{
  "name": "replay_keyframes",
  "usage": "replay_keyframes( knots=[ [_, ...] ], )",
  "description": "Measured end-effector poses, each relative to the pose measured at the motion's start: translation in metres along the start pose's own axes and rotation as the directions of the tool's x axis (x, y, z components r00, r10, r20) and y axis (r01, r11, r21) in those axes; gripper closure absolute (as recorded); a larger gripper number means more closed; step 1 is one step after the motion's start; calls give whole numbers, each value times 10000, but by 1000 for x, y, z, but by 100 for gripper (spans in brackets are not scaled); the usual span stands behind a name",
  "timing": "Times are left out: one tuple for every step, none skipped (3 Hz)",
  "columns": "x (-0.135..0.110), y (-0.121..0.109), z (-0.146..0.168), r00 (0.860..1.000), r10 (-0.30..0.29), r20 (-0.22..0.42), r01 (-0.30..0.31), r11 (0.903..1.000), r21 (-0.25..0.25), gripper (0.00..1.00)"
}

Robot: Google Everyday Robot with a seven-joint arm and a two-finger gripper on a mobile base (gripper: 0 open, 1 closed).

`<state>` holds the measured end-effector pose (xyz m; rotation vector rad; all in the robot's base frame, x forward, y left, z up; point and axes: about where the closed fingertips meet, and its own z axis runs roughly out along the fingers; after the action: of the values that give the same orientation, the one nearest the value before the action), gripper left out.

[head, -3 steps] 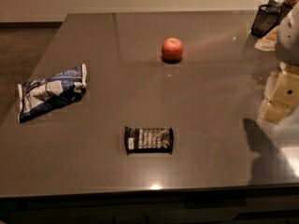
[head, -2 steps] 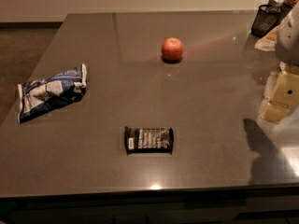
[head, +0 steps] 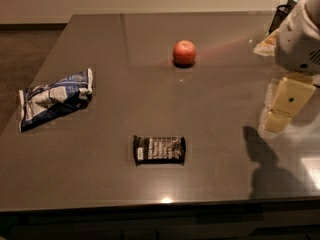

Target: Move rxbar chocolate near apple

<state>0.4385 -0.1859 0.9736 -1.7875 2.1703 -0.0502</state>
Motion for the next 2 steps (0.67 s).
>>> replay_keyframes(
  knots=[
    [-26, 18, 14, 9955, -808, 494, 817, 9965, -177, 0],
    [-45, 44, 56, 9827, -1685, 764, 1727, 9836, -516, 0]
  ],
)
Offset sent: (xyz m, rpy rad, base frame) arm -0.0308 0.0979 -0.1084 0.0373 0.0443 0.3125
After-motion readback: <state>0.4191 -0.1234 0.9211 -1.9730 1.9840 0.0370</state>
